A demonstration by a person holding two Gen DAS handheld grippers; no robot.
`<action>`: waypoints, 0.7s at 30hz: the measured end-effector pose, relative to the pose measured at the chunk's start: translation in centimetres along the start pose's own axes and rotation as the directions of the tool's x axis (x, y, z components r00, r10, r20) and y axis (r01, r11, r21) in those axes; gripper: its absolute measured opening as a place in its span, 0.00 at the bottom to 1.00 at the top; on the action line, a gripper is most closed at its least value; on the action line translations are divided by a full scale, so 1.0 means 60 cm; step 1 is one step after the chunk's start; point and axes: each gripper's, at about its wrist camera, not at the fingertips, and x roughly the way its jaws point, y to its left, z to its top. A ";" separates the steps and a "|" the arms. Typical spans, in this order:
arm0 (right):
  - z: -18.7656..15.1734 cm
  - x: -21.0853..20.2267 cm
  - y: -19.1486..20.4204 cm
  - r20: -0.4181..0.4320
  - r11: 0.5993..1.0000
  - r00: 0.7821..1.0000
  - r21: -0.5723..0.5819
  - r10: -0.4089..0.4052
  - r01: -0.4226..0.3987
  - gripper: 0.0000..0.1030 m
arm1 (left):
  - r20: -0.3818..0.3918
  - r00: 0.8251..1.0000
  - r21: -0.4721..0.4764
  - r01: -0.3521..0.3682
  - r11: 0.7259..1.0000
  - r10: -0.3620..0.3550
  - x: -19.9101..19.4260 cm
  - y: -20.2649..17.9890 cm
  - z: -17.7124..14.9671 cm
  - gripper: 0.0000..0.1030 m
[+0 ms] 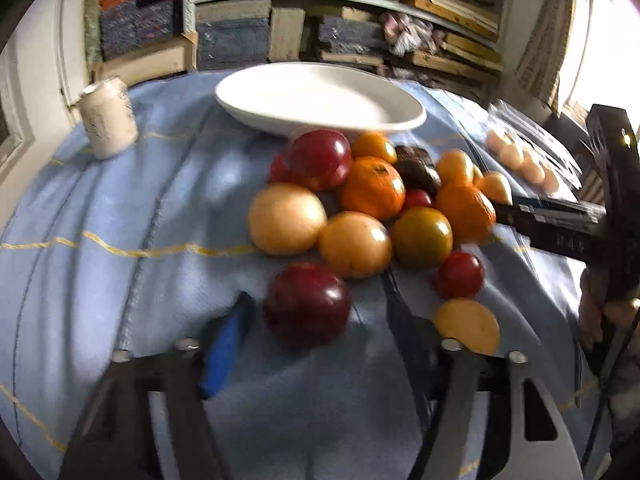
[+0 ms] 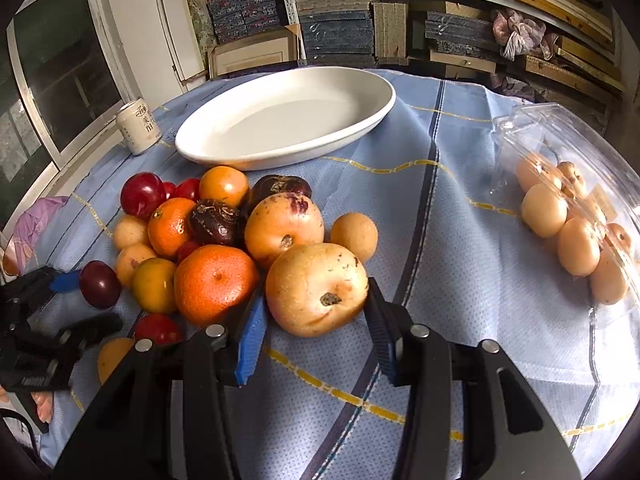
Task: Organize fruits
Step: 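Grasp a pale yellow apple with the right tool while the left tool grasps a dark red plum, then carry both fruits over the white plate and open both tools to release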
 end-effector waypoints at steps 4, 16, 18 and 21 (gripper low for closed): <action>-0.002 -0.003 -0.002 0.002 1.000 1.000 0.008 0.006 -0.006 0.45 | 0.010 1.000 -0.025 0.005 1.000 -0.005 0.000 0.013 0.000 0.41; 0.039 -0.075 -0.002 0.130 0.999 0.991 0.028 0.015 -0.019 0.44 | 0.099 0.995 0.050 -0.028 0.998 0.023 -0.049 -0.002 0.070 0.38; 0.069 -0.076 0.005 0.142 1.000 0.990 0.011 -0.007 0.005 0.44 | 0.118 0.993 0.057 -0.037 0.998 0.030 -0.044 -0.006 0.122 0.38; 0.129 -0.057 0.020 0.156 1.000 0.988 -0.008 -0.020 0.021 0.44 | 0.125 0.992 0.066 -0.042 0.997 0.034 -0.016 -0.014 0.191 0.38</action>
